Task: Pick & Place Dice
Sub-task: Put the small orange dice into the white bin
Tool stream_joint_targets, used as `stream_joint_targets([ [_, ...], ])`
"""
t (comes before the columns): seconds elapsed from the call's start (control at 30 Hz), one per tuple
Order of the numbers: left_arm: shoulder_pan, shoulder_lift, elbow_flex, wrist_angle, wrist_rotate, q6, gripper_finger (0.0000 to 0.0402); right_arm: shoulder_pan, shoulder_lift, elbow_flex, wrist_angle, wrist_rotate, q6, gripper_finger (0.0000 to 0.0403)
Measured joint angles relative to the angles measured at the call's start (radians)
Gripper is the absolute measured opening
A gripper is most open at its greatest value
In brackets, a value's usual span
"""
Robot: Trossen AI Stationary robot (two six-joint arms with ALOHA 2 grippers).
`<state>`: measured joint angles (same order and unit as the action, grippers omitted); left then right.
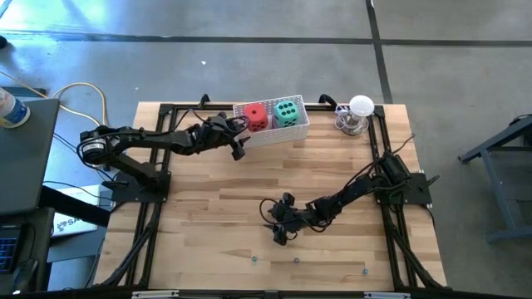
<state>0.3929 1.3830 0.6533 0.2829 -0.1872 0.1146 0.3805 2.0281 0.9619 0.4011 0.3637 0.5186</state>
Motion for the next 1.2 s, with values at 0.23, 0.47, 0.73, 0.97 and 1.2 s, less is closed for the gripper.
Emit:
stream_joint_targets([
  [0.23,-0.008,0.000,0.000,0.028,-0.001,0.031,0.0291,0.000,0.000,0.000,-0.002,0.000,0.000,0.0259],
  [0.47,-0.034,-0.001,0.000,0.081,0.000,0.069,0.0294,0.000,0.000,0.000,-0.002,0.000,0.000,0.0259],
  [0.73,-0.052,0.006,-0.002,0.044,0.000,0.059,0.0294,0.000,0.000,0.000,-0.006,0.000,0.000,0.0259],
  [0.97,-0.051,0.006,-0.002,0.028,0.000,0.073,0.0294,0.004,0.000,0.000,-0.006,0.000,0.002,0.0259],
  [1.2,-0.041,0.006,-0.002,0.029,-0.016,0.169,0.0294,0.004,0.000,0.000,-0.009,0.000,0.003,0.0259],
])
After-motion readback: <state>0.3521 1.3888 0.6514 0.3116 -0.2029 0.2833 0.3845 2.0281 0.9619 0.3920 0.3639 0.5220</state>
